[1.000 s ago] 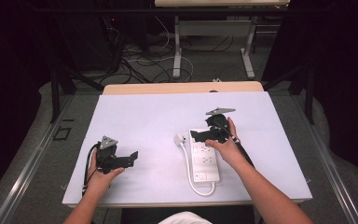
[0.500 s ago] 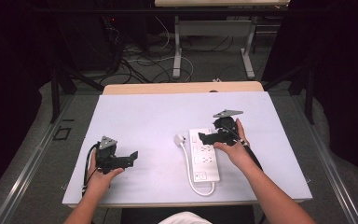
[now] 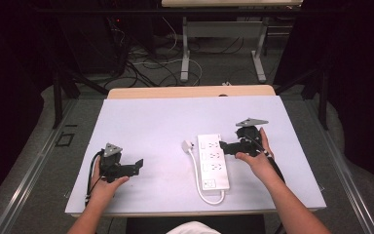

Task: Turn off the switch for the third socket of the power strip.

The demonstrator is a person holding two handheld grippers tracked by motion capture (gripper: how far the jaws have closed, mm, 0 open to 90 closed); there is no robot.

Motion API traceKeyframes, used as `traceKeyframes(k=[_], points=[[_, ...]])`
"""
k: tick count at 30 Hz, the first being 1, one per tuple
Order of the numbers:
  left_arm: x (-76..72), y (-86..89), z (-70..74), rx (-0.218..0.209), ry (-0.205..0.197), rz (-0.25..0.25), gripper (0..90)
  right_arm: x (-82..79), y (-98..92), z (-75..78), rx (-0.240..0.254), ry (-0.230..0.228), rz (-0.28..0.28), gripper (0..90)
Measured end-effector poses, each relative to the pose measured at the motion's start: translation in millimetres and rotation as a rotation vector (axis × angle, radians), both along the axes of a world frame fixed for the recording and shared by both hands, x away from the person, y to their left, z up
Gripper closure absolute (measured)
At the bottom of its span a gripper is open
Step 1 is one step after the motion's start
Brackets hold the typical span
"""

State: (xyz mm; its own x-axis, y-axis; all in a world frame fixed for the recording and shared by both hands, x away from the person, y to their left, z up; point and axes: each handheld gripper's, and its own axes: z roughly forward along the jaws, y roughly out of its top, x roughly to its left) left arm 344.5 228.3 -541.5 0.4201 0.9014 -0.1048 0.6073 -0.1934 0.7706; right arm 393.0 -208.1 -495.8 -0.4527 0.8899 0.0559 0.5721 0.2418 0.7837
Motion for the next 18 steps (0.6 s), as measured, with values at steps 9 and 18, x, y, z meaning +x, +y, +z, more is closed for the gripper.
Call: traceKeyframes(k=[9, 18], points=[[-1.7, 0.5, -0.8, 0.003, -0.008, 0.008, 1.2, -8.1, -29.9, 0.2, -0.001, -0.017, -0.06, 0.0], [-2.2, 0.4, 0.0, 0.009, -0.008, 0.008, 1.2, -13.0, -56.7, -7.6, -0.022, -0.009, -0.115, 0.0]])
